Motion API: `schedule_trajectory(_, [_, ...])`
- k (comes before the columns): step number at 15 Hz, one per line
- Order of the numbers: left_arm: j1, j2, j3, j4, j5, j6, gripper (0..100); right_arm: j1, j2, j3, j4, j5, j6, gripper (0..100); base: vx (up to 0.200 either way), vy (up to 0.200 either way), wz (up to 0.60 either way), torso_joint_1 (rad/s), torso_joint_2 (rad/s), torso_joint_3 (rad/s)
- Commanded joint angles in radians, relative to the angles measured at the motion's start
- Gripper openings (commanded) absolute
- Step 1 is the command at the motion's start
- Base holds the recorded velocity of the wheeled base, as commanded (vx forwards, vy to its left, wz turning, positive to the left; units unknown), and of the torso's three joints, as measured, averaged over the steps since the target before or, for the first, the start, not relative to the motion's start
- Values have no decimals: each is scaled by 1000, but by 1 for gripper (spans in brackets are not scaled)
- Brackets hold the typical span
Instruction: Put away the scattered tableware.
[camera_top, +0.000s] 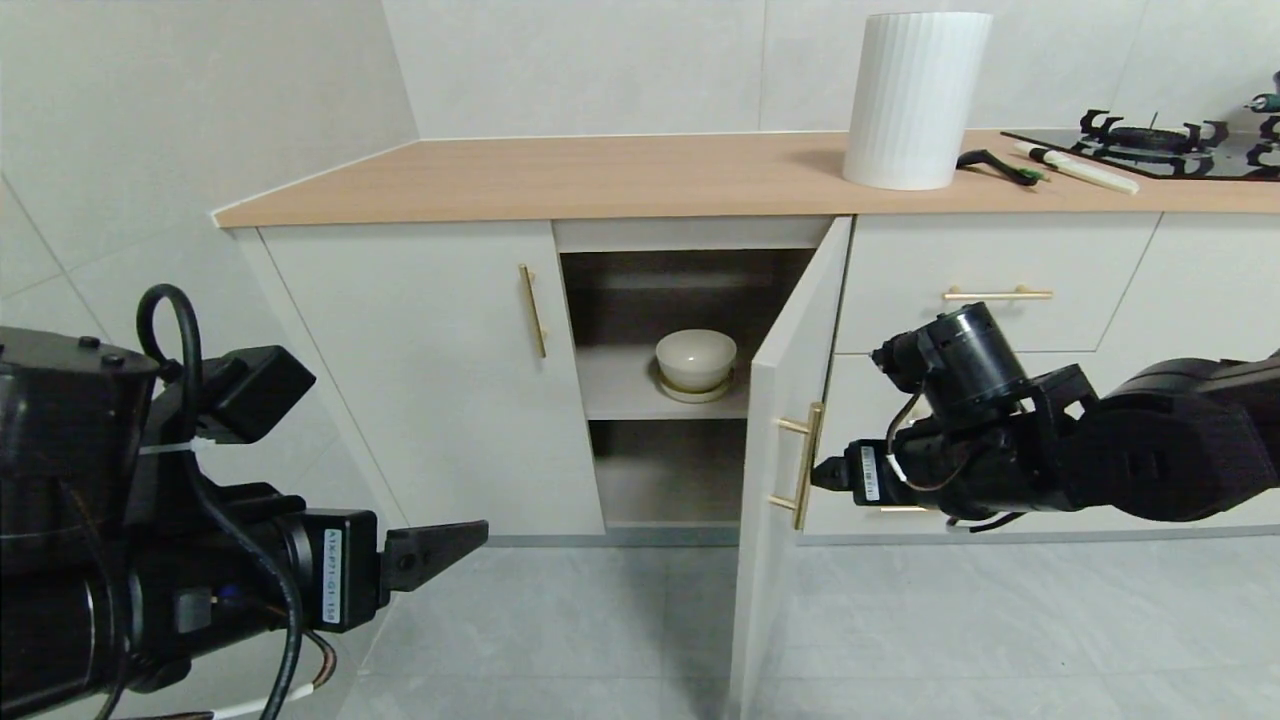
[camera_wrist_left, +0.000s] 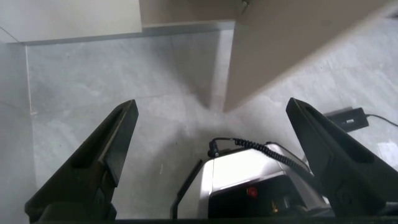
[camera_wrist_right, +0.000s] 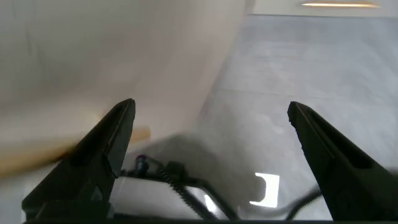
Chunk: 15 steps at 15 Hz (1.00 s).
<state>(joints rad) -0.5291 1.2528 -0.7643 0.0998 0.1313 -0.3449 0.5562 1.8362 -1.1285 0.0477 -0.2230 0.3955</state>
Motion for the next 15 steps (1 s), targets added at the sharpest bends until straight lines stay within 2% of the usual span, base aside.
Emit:
schedule_trajectory(1, [0, -19, 0, 0, 4, 0, 100, 30, 80, -2, -58, -3, 2, 100, 0, 0, 0, 0, 0, 0])
schedule_trajectory(4, [0, -30, -3, -2, 5, 4, 100, 41, 112, 4, -167, -4, 39, 100, 0, 0, 0, 0, 0, 0])
schedule_trajectory(9, [-2, -26, 0, 0, 8, 7, 100, 53, 155, 4, -246, -10, 71, 100, 0, 0, 0, 0, 0, 0])
schedule_trajectory(10, [-2, -26, 2, 0, 8, 15, 100, 54, 160, 6, -253, -12, 74, 100, 0, 0, 0, 0, 0, 0])
schedule_trajectory(11, [-2, -24, 6, 1, 8, 40, 100, 54, 163, 6, -256, -12, 82, 100, 0, 0, 0, 0, 0, 0])
schedule_trajectory(14, [-2, -27, 16, 3, 8, 49, 100, 54, 166, 6, -258, -12, 83, 100, 0, 0, 0, 0, 0, 0])
schedule_trajectory(15, [-2, -27, 16, 5, 8, 50, 100, 56, 167, 6, -259, -12, 85, 100, 200, 0, 0, 7, 2, 7])
